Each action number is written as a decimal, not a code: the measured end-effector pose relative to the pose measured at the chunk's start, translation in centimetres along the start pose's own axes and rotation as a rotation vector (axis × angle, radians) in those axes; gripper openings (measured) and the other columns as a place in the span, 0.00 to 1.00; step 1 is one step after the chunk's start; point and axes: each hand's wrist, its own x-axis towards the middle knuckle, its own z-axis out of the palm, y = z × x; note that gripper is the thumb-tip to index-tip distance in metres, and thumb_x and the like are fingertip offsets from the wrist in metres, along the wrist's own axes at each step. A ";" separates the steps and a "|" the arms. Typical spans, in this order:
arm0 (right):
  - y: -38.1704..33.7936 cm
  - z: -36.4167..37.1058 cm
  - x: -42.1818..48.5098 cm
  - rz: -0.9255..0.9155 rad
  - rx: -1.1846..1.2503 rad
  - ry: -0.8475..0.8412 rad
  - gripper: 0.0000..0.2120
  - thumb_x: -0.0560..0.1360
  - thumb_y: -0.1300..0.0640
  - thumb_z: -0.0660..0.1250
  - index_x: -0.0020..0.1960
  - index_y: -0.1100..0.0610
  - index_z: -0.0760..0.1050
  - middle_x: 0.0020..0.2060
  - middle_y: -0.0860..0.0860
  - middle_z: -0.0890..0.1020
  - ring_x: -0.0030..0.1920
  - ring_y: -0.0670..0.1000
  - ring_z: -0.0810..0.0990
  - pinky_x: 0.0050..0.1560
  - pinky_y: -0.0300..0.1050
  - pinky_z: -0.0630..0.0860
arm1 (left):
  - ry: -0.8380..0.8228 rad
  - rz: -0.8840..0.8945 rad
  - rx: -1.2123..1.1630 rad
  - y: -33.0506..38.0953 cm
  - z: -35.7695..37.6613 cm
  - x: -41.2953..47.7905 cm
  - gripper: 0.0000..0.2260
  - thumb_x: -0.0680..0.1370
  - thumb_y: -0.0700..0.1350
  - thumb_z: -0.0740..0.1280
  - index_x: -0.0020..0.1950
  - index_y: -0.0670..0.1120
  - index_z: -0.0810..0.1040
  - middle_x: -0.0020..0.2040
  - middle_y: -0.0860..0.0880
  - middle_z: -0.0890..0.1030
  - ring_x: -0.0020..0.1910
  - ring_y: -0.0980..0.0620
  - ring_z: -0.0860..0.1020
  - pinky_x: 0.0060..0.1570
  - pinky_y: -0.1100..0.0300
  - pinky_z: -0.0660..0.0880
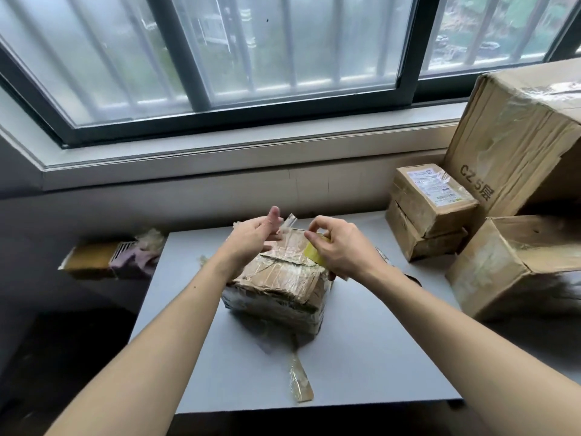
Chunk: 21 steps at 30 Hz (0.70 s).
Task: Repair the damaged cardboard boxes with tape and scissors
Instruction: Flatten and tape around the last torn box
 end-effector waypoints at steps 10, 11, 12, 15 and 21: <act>-0.1 0.5 -0.1 0.159 0.005 -0.005 0.25 0.76 0.41 0.69 0.68 0.53 0.71 0.60 0.54 0.80 0.61 0.56 0.78 0.58 0.49 0.75 | 0.136 0.173 -0.044 0.3 0.0 0.5 0.05 0.78 0.41 0.71 0.44 0.43 0.85 0.31 0.50 0.80 0.28 0.57 0.74 0.31 0.67 0.71; 0.1 0.4 0.1 0.206 -0.009 -0.020 0.27 0.75 0.39 0.69 0.66 0.56 0.74 0.59 0.54 0.81 0.59 0.55 0.78 0.57 0.49 0.75 | 0.179 0.186 0.033 0.1 0.0 0.6 0.05 0.78 0.42 0.71 0.43 0.43 0.85 0.31 0.50 0.81 0.27 0.57 0.75 0.31 0.68 0.71; 0.4 0.3 0.2 0.223 -0.019 -0.037 0.25 0.75 0.38 0.70 0.58 0.59 0.79 0.52 0.55 0.83 0.53 0.55 0.80 0.51 0.49 0.76 | 0.218 0.197 0.109 -0.3 0.2 0.6 0.06 0.78 0.43 0.71 0.43 0.44 0.85 0.31 0.49 0.81 0.27 0.58 0.75 0.31 0.68 0.71; 1.0 -0.1 0.0 0.207 0.022 -0.075 0.26 0.77 0.41 0.69 0.36 0.65 0.77 0.30 0.53 0.73 0.33 0.52 0.69 0.33 0.46 0.65 | 0.289 0.207 0.265 -1.6 0.6 0.8 0.07 0.78 0.44 0.70 0.41 0.46 0.85 0.32 0.50 0.82 0.26 0.60 0.77 0.30 0.70 0.73; 1.0 -0.8 0.8 0.181 0.308 0.022 0.19 0.77 0.46 0.70 0.35 0.57 0.74 0.29 0.50 0.70 0.29 0.46 0.66 0.29 0.39 0.62 | 0.333 0.118 0.329 -5.2 1.2 2.0 0.14 0.79 0.50 0.68 0.36 0.46 0.81 0.33 0.50 0.82 0.38 0.49 0.82 0.45 0.54 0.79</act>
